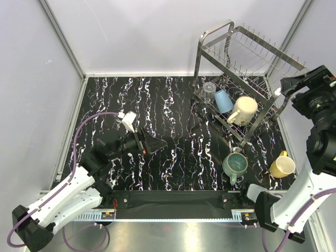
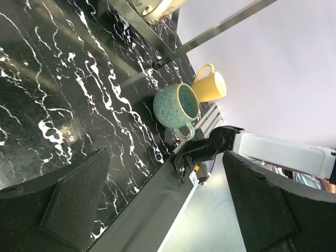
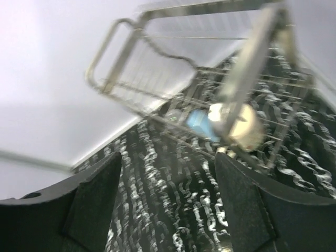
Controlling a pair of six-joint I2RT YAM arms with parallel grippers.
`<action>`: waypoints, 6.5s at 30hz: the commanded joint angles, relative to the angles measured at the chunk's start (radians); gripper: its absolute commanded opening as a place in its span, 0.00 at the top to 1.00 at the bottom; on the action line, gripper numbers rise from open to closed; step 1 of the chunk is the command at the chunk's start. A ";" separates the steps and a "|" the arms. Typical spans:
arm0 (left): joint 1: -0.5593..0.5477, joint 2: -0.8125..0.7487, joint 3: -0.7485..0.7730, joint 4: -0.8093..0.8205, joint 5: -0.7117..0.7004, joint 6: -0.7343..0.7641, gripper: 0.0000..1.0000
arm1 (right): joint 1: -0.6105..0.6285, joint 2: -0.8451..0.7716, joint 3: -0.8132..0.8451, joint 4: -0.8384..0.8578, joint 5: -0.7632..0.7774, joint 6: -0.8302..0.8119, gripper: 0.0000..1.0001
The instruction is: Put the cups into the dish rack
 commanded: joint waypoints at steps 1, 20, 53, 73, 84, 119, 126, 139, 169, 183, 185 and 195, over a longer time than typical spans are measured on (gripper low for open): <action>-0.019 0.020 0.039 0.080 0.003 -0.013 0.05 | 0.010 0.054 0.096 -0.030 -0.233 0.021 0.23; -0.034 -0.018 0.035 -0.027 -0.172 -0.006 0.05 | 0.990 0.337 -0.222 0.261 0.311 0.011 0.27; -0.033 -0.163 -0.034 -0.113 -0.221 0.056 0.05 | 0.961 0.778 -0.768 1.471 1.210 -0.857 1.00; -0.004 -0.151 -0.041 -0.118 -0.184 0.082 0.04 | 0.853 0.831 -0.789 1.464 1.166 -0.805 1.00; -0.001 -0.163 -0.060 -0.112 -0.161 0.069 0.04 | 0.829 0.851 -0.775 1.407 1.131 -0.744 1.00; 0.002 -0.146 -0.060 -0.074 -0.124 0.057 0.04 | 0.827 0.697 -0.898 1.240 1.180 -0.574 1.00; 0.002 -0.138 -0.055 -0.066 -0.117 0.054 0.04 | 0.836 0.655 -0.909 1.254 1.181 -0.595 1.00; 0.002 -0.137 -0.058 -0.075 -0.127 0.056 0.04 | 0.830 0.825 -0.677 1.294 1.131 -0.669 1.00; 0.006 -0.134 -0.069 -0.083 -0.128 0.062 0.04 | 0.780 0.859 -0.705 1.206 1.066 -0.552 1.00; 0.006 -0.141 -0.073 -0.063 -0.117 0.043 0.04 | 0.783 0.732 -0.838 1.149 1.097 -0.500 1.00; 0.006 -0.141 -0.073 -0.060 -0.111 0.042 0.04 | 0.781 0.723 -0.864 1.137 1.108 -0.474 1.00; 0.006 -0.134 -0.069 -0.055 -0.105 0.040 0.04 | 0.783 0.626 -0.976 1.091 1.115 -0.383 1.00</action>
